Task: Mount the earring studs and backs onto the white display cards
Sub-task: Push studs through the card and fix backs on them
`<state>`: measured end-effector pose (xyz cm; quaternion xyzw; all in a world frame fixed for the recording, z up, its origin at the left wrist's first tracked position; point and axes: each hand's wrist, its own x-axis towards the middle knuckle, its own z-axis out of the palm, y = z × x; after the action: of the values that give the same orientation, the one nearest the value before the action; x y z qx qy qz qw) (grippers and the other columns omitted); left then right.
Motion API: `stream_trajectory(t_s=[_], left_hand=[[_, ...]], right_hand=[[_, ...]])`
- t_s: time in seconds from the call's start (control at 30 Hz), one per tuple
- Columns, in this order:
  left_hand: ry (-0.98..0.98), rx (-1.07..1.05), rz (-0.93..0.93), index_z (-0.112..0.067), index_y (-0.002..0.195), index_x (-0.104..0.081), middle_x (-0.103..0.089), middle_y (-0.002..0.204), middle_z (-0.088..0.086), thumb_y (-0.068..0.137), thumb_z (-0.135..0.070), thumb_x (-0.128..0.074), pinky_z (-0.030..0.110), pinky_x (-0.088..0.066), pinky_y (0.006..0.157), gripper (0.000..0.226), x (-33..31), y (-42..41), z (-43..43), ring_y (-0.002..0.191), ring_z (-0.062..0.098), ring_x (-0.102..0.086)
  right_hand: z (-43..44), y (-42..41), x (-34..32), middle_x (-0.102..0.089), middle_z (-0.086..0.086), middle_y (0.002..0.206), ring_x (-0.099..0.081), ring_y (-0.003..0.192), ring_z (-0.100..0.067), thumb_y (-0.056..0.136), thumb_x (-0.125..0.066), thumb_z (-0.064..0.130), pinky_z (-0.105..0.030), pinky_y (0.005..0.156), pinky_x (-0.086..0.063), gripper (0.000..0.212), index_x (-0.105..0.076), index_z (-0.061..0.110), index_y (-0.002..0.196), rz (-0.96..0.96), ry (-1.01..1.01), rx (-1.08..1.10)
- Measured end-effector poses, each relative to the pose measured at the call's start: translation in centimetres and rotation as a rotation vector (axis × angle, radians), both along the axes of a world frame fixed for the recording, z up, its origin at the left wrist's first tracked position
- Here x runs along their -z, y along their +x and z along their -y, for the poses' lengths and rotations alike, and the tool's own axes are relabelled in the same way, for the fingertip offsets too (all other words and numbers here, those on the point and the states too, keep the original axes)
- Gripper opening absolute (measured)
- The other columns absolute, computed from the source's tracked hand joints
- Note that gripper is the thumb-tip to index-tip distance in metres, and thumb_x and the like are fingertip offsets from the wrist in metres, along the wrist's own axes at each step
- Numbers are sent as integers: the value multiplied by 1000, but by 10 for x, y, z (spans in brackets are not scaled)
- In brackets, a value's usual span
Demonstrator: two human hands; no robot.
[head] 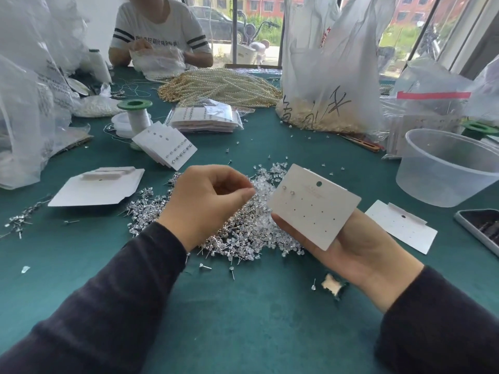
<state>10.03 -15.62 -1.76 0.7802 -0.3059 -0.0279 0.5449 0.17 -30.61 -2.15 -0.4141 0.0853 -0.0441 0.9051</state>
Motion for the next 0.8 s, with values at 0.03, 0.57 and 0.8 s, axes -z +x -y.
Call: stream_trajectory(t_s=[0.03, 0.57, 0.8], left_hand=[[-102, 73, -76, -18, 72, -70, -71, 67, -2, 66, -15, -77, 13, -49, 57, 9, -2, -4, 1, 61, 6, -63], [-200, 280, -141, -14, 70, -74, -69, 75, 16, 67, -2, -74, 46, -51, 70, 12, -1, -25, 11, 70, 26, -56], [-204, 163, -43, -16, 68, -71, -65, 74, 26, 70, -1, -73, 52, -47, 60, 15, -2, -29, 14, 60, 31, -52]], right_hand=[[0, 0, 0, -72, -8, 79, -69, 71, -20, 61, -58, 18, -34, 69, -58, 18, -75, 15, 68, -1, -5, -7], [2, 0, 3, -64, -15, 93, -59, 85, -24, 69, -56, 10, -35, 84, -51, 25, -70, 4, 89, -2, -184, -103], [-1, 0, 4, -67, -19, 103, -63, 88, -27, 73, -58, 5, -37, 82, -54, 34, -64, -4, 105, -52, -240, -9]])
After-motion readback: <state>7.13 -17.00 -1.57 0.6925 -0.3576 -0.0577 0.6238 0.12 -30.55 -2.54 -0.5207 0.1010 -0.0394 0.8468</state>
